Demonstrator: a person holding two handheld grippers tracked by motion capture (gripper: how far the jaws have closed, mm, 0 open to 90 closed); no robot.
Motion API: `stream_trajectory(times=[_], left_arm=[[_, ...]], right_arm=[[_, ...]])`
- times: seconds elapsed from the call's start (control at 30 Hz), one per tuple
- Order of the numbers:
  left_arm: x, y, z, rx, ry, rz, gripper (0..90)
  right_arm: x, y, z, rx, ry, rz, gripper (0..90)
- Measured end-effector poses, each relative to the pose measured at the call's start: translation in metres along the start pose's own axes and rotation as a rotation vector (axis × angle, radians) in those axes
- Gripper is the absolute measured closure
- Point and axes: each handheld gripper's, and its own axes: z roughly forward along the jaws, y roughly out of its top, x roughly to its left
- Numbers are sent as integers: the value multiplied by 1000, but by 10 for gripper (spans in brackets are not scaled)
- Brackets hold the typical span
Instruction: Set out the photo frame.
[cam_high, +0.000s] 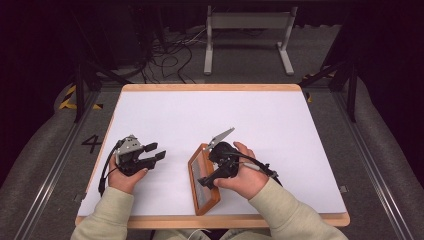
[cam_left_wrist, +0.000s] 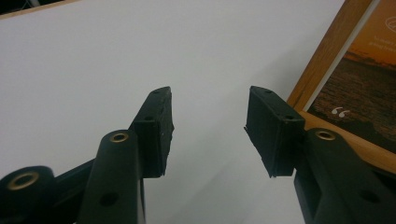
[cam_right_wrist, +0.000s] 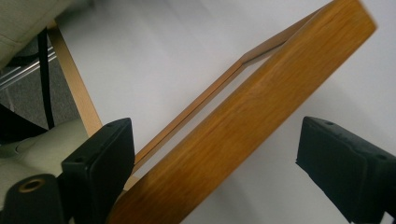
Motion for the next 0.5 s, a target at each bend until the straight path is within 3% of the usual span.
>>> stream_trajectory(times=[0.37, 0.5], left_arm=[[1, 0, 0, 2, -3, 4, 516], [0, 0, 1, 2, -3, 3, 516]], right_arm=[[2, 2, 18, 52, 25, 4, 161], [3, 1, 20, 73, 39, 6, 252]])
